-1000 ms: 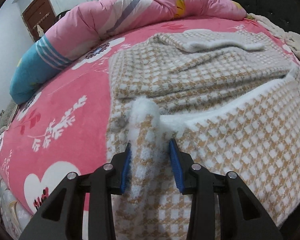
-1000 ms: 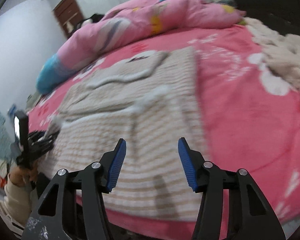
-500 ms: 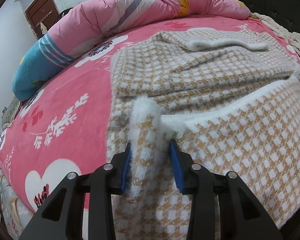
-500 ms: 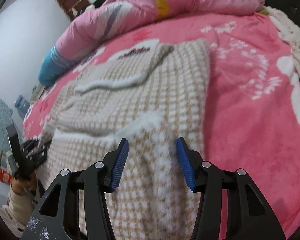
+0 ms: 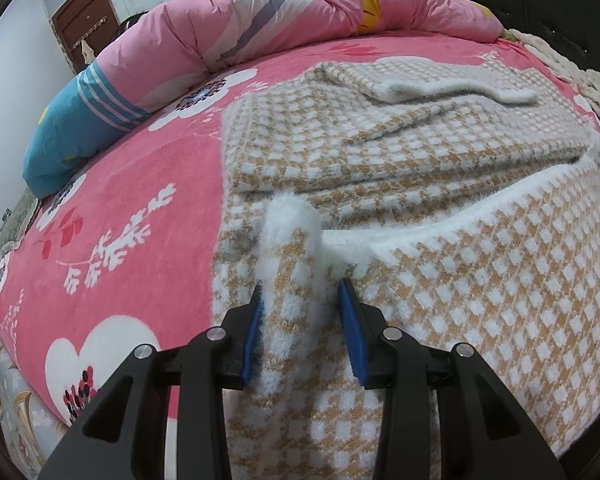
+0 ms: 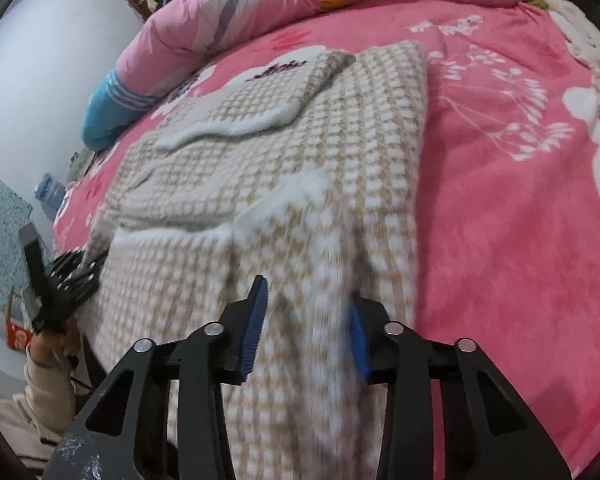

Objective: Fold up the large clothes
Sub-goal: 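Close both grippers on the white ribbed fold edge of the coat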

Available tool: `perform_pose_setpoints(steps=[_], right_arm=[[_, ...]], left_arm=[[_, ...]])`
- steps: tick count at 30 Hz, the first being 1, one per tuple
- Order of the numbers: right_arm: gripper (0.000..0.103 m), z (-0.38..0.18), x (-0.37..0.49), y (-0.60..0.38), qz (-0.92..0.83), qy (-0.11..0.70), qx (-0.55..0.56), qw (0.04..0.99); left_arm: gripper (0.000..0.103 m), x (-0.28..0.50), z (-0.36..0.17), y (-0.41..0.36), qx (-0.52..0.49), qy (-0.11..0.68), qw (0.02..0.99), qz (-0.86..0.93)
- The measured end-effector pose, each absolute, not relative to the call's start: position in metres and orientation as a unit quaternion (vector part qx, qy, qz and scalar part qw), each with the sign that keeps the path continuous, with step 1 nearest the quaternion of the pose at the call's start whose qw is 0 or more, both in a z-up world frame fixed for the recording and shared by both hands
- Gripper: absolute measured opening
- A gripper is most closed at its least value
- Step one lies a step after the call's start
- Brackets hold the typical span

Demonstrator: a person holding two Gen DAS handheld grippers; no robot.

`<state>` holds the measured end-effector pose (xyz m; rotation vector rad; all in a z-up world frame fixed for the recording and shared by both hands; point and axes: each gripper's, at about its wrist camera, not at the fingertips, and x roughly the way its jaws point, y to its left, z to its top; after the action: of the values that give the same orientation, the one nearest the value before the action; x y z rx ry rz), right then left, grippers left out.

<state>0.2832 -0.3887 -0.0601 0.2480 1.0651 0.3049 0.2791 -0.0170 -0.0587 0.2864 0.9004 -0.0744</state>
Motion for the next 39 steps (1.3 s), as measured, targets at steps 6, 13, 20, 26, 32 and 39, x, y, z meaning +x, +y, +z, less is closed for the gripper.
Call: perform_pose_setpoints(steps=[6,13,20,26,32,39], right_arm=[[0.015,-0.052,0.272,-0.375,0.122,0.503,0.084,0.851],[0.014,-0.054,0.274,-0.358,0.088,0.509,0.039,0.856],[0.015,-0.054,0.276,-0.357,0.077,0.512,0.031,0.855],[0.018,-0.055,0.28,-0.351,0.07,0.513,0.025,0.855],[0.019,-0.055,0.279,-0.345,0.064,0.512,0.012,0.857],[0.015,-0.053,0.275,-0.331,0.051,0.504,-0.006,0.862]], left_arm=[[0.035,0.279,-0.058,-0.016,0.132,0.435,0.89,-0.035],[0.035,0.279,-0.058,-0.015,0.13,0.436,0.89,-0.036],[0.035,0.28,-0.059,-0.016,0.128,0.436,0.89,-0.037],[0.035,0.28,-0.059,-0.015,0.127,0.437,0.89,-0.038],[0.035,0.279,-0.058,-0.014,0.127,0.436,0.89,-0.038],[0.035,0.282,-0.06,-0.016,0.125,0.435,0.891,-0.038]])
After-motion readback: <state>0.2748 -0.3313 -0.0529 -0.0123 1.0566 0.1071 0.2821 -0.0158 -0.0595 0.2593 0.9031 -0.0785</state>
